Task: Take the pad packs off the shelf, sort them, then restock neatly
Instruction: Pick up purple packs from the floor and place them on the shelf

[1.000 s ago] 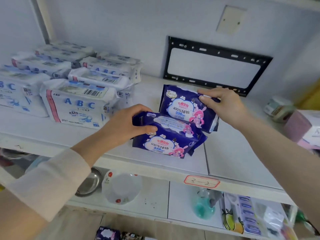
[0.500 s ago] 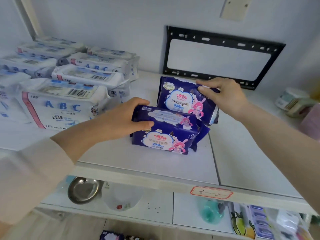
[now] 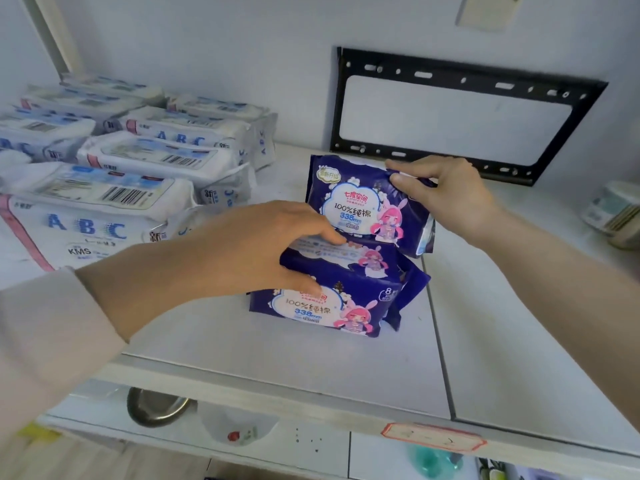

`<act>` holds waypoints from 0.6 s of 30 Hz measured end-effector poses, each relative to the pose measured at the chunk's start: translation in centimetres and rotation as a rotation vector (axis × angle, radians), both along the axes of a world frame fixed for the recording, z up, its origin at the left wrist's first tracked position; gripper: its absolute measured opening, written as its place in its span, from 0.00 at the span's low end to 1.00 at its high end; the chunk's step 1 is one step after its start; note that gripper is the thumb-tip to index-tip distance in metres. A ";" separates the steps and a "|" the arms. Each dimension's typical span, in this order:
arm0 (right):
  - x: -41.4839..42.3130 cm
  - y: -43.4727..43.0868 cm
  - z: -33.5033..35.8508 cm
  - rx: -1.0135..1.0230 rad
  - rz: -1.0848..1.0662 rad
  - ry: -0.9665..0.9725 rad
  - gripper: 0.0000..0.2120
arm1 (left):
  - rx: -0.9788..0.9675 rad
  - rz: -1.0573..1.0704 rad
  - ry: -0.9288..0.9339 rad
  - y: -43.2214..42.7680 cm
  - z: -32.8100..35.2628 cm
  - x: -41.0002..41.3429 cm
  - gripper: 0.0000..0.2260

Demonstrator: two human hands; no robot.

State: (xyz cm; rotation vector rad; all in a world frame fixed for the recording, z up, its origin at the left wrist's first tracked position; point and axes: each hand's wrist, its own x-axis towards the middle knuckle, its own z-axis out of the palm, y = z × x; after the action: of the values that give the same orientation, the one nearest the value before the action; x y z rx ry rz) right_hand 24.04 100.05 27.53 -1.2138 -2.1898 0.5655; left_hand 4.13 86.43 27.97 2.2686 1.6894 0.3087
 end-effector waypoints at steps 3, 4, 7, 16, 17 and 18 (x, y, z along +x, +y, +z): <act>-0.5 1.2 -0.4 0.014 -0.010 0.014 0.17 | 0.025 -0.006 -0.075 1.7 -0.5 -0.6 0.23; -0.6 1.7 -0.5 0.021 -0.017 0.028 0.16 | 0.029 -0.008 -0.077 2.4 -0.4 -0.9 0.23; -1.1 3.3 -0.5 0.038 -0.024 0.031 0.15 | 0.018 0.007 -0.086 5.0 0.0 -1.7 0.22; -2.7 8.1 -0.3 -0.009 -0.019 0.068 0.15 | 0.066 -0.027 -0.060 11.3 0.7 -3.1 0.17; -3.0 8.7 -0.4 -0.026 -0.019 0.088 0.15 | 0.051 -0.027 -0.065 11.8 0.6 -3.4 0.17; -3.3 9.2 -0.5 -0.044 -0.020 0.109 0.14 | 0.032 -0.029 -0.073 12.4 0.4 -3.7 0.17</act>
State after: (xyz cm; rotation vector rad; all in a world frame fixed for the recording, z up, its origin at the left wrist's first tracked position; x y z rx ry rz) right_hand 20.73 109.29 27.00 -1.1970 -2.0820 0.6598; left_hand 0.44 98.80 28.42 2.2733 1.6258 0.4099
